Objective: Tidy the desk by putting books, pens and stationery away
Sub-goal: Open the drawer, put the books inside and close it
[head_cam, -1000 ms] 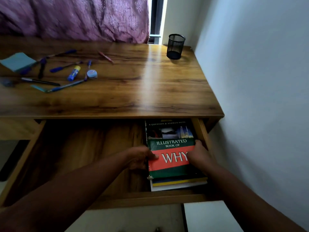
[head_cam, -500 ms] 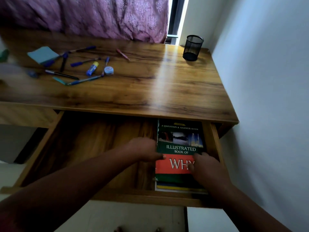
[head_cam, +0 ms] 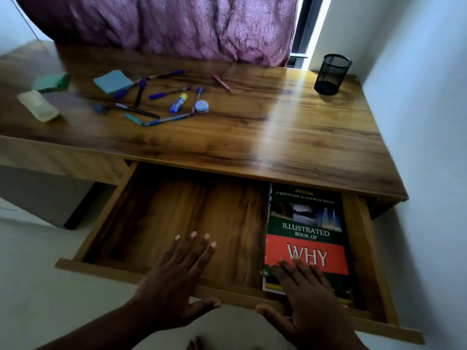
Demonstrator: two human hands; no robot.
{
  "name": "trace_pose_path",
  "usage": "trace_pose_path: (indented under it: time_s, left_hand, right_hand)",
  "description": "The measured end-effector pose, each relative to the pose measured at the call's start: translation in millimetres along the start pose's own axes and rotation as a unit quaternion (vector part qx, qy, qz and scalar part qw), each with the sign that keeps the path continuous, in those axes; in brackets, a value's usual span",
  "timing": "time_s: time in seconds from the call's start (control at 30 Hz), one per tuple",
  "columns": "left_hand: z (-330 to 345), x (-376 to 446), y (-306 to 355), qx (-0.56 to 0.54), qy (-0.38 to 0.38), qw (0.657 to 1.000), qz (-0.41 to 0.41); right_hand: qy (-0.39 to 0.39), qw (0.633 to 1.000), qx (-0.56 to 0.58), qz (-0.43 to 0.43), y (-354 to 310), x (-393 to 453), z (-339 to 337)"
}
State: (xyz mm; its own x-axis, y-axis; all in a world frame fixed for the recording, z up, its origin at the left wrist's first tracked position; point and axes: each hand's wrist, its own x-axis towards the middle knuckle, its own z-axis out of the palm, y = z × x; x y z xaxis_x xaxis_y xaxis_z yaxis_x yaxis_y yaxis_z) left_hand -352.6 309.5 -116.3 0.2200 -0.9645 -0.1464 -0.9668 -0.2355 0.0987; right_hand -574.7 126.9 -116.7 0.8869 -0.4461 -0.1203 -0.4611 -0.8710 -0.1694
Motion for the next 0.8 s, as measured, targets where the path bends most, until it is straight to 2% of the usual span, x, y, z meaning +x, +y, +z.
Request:
trace_pose_path:
  time_s: [0.2,0.5,0.67,0.8]
  left_hand:
    - [-2,31,-13,0.033,0.075,0.997,0.002]
    - [-28,111,-48,0.093,0.071,0.993,-0.011]
    - [-42,149,-62,0.119,0.103,0.987,-0.035]
    - [-47,177,-72,0.138,0.084,0.985,-0.055]
  right_hand:
    - [0.037,0.999,-0.029,-0.007,14,32,-7]
    - [0.074,0.993,-0.094,-0.02,49,113,-27]
    - [0.094,0.989,-0.117,-0.01,66,152,-36]
    - [0.096,0.986,-0.133,0.0,77,179,-38]
